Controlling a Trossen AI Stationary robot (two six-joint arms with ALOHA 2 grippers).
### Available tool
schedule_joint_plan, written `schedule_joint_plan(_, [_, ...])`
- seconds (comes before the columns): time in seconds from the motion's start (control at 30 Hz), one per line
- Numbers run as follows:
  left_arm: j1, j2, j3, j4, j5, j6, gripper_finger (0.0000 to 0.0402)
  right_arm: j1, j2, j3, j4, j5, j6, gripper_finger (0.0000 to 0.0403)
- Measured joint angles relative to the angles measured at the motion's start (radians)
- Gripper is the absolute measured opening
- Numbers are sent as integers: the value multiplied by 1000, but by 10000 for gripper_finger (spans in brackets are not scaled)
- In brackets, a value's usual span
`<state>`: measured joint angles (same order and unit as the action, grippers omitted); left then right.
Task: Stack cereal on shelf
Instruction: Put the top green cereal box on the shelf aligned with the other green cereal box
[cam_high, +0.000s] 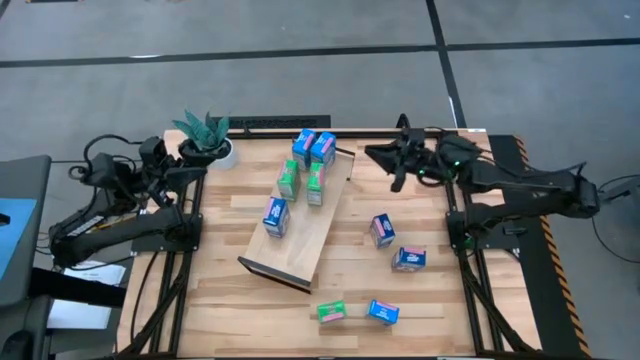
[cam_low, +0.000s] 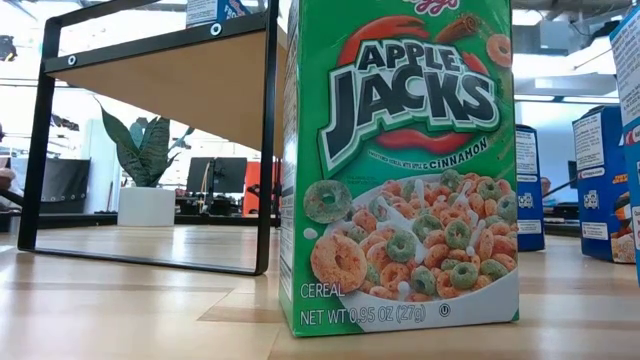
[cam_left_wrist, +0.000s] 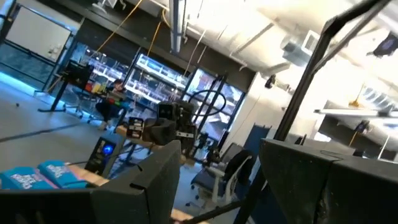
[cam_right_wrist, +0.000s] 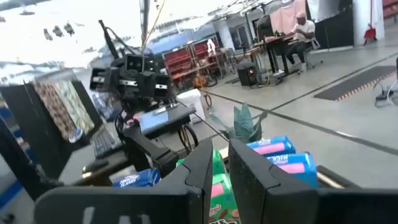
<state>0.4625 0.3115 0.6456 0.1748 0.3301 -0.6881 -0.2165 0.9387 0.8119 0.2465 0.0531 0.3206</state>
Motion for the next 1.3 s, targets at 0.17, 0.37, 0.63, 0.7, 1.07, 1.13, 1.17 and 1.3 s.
schedule_joint_plan(0.17, [0, 0, 0, 4, -39, -18, 206, 0, -65, 116, -242, -2, -91, 94])
schedule_joint_plan(0.37, [0, 0, 0, -11, -121, -21, 206, 21, -104, 207, -431, -2, -143, 139])
schedule_joint_plan(0.63, [0, 3, 0, -8, -130, -73, 206, 104, -40, 223, -536, -25, -223, 161])
schedule_joint_plan(0.7, [0, 2, 0, -3, -129, -77, 206, 132, 0, 223, -526, -26, -246, 146])
schedule_joint_plan(1.07, [0, 2, 0, -5, -178, -69, 206, 192, 285, 163, -383, -24, -322, 93])
schedule_joint_plan(1.13, [0, 2, 0, -6, -179, -70, 206, 183, 326, 163, -342, -22, -322, 91])
schedule_joint_plan(1.17, [0, 2, 0, -6, -180, -68, 206, 180, 344, 163, -317, -26, -322, 91])
schedule_joint_plan(1.3, [0, 2, 0, -5, -204, -65, 206, 183, 425, 164, -223, -69, -322, 90])
